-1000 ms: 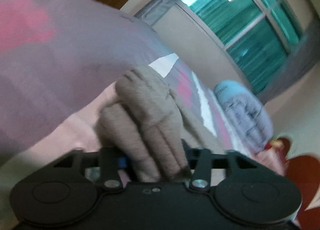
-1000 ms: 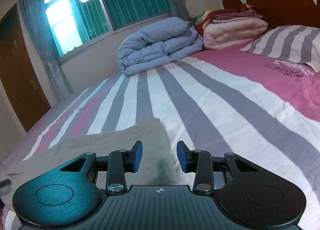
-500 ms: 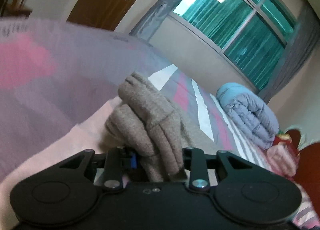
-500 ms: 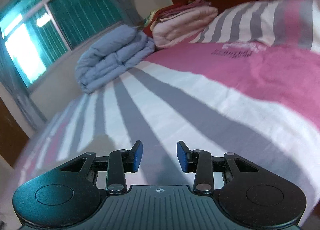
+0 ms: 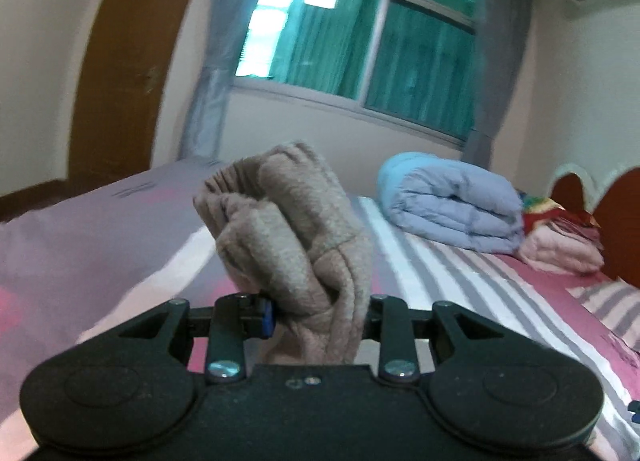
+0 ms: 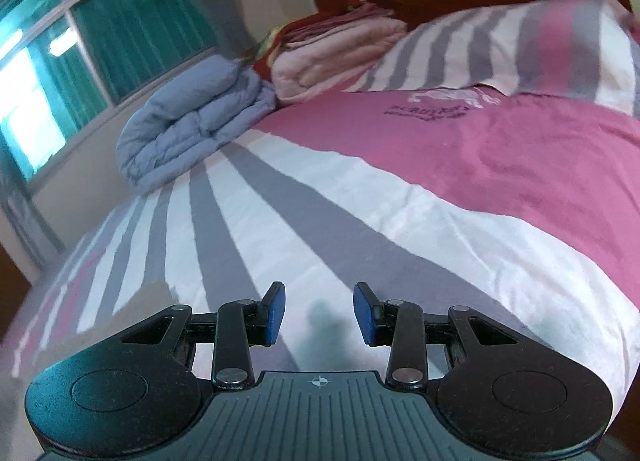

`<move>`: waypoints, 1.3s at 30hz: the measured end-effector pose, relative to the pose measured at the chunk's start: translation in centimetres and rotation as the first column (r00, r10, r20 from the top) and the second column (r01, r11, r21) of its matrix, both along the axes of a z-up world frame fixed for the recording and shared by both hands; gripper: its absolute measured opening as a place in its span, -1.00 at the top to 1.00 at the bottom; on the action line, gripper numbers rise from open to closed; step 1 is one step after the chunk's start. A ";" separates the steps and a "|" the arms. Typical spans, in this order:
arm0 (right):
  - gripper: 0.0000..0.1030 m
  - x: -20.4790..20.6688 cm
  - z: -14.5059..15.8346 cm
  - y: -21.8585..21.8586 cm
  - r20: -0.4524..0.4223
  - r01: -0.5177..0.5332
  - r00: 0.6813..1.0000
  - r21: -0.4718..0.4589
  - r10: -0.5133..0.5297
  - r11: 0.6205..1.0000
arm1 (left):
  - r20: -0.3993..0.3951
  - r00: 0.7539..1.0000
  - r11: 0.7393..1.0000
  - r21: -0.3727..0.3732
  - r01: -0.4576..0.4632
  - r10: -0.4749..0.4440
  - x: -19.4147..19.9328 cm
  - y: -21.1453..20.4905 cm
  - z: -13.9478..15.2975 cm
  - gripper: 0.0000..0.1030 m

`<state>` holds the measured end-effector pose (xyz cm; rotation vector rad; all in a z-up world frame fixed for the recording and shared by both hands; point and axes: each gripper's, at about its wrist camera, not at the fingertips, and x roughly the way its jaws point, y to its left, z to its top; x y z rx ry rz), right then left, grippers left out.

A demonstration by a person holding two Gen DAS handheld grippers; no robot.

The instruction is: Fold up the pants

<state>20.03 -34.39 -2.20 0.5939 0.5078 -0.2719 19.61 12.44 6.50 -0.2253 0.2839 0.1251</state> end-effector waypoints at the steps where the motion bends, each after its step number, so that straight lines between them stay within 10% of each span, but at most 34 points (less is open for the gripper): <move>1: 0.26 -0.2 0.0 -0.4 0.005 0.013 1.000 0.010 -0.013 1.000 | 0.004 1.000 1.000 0.022 0.018 -0.018 0.4 -1.5 0.2 0.58; 9: 0.26 -1.2 0.1 -1.0 0.040 0.029 0.999 0.050 -0.031 0.998 | -0.021 0.984 0.967 0.184 0.177 -0.177 3.7 -13.0 0.0 0.58; 22: 0.26 -2.0 -0.6 -2.1 0.044 0.071 0.996 0.161 -0.079 0.984 | -0.207 0.929 0.831 0.418 0.368 -0.307 8.6 -26.8 -6.5 0.59; 30: 0.26 -1.9 -1.0 -2.0 0.036 0.078 0.996 0.176 -0.086 0.981 | -0.253 0.887 0.706 0.537 0.461 -0.386 7.1 -30.0 -9.6 0.59; 39: 0.26 -1.7 -1.1 -1.6 0.030 0.081 0.996 0.168 -0.087 0.983 | -0.286 0.876 0.673 0.560 0.482 -0.389 6.7 -30.7 -11.7 0.59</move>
